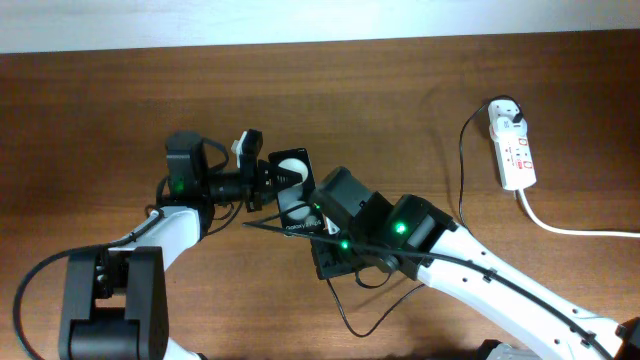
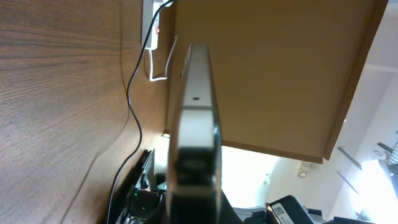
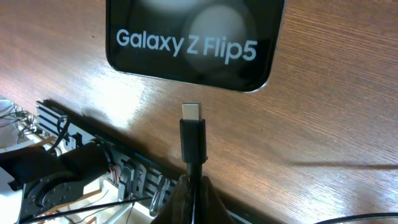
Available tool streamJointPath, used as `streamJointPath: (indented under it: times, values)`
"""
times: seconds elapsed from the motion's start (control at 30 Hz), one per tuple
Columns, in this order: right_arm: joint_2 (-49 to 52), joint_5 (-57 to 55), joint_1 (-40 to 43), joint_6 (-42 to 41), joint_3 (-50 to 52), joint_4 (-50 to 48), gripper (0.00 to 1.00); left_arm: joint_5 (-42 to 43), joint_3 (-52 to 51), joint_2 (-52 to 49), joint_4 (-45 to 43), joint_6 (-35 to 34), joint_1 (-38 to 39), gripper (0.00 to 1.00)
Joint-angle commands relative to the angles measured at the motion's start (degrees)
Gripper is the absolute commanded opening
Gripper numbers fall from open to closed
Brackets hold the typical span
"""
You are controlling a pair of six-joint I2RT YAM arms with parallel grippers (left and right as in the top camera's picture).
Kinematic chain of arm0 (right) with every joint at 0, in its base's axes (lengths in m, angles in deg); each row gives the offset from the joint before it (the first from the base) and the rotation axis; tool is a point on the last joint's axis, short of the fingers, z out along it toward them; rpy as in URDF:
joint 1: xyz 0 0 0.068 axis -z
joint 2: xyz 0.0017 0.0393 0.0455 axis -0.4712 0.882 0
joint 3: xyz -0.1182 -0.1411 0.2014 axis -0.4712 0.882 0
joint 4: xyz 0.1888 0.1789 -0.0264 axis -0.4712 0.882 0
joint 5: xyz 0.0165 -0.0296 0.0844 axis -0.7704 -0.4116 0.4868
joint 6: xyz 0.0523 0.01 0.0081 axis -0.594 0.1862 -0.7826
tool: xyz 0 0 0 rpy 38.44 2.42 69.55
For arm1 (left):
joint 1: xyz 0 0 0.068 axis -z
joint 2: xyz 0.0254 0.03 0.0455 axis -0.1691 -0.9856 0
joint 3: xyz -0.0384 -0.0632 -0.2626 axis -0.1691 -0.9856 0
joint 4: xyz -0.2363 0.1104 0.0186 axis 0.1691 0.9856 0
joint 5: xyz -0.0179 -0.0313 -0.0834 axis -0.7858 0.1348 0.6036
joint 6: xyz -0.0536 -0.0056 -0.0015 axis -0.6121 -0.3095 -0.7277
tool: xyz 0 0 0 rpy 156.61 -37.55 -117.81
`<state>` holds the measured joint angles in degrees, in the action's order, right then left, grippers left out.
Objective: Plug charger to phone and switch on socket
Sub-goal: 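Align and push the USB-C plug up into the phone's port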
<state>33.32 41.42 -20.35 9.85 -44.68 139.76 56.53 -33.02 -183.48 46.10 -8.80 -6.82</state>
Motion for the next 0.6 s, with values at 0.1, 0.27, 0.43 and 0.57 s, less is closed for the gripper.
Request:
streamJointPath:
  times: [0.1, 0.27, 0.43, 0.57]
  values:
    - [0.0, -0.7, -0.3, -0.5, 0.2, -2.6, 0.04, 2.1, 0.9, 0.0, -0.5, 0.7, -0.1, 0.0]
    - [0.0, -0.2, -0.3, -0.5, 0.2, -2.4, 0.04, 1.2, 0.9, 0.0, -0.5, -4.5, -0.1, 0.0]
    - [0.0, 0.5, -1.2, -0.5, 0.2, -3.5, 0.04, -2.0, 0.9, 0.0, -1.3, -4.5, -0.1, 0.0]
    - [0.0, 0.8, -2.6, -0.5, 0.2, -1.5, 0.04, -3.5, 0.9, 0.0, -9.2, -3.3, 0.0, 0.0]
